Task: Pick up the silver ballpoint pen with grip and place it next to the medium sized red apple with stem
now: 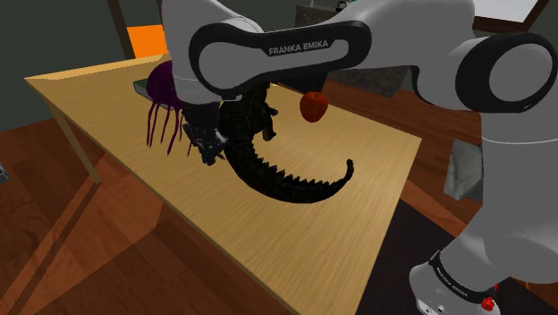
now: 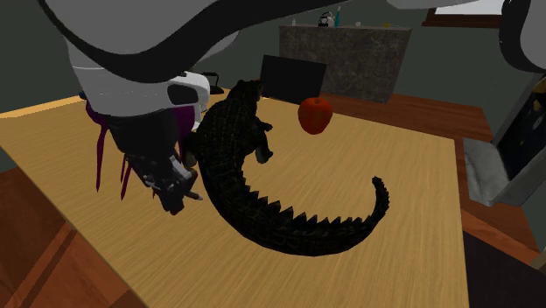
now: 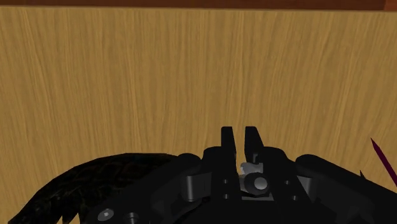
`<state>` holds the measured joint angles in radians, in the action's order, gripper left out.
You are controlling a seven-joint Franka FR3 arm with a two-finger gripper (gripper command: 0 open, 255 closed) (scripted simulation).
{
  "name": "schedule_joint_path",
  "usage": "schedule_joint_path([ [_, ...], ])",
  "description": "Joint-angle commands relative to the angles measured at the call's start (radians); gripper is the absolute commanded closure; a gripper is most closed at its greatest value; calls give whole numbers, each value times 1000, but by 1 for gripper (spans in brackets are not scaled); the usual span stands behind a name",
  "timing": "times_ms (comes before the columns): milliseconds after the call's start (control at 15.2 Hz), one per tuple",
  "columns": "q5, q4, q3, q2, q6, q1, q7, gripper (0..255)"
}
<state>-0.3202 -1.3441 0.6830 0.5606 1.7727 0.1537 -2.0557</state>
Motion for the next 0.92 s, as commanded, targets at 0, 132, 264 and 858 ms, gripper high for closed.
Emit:
schedule_joint_path([
  [0,2,24,1,-2,-25,4,2,255],
  [132,4,50,3,-3,-51,9,5,255],
  [264,5,79,3,-2,-78,15,7,255],
  [858,-2,237,1,16,-212,57,16,255],
])
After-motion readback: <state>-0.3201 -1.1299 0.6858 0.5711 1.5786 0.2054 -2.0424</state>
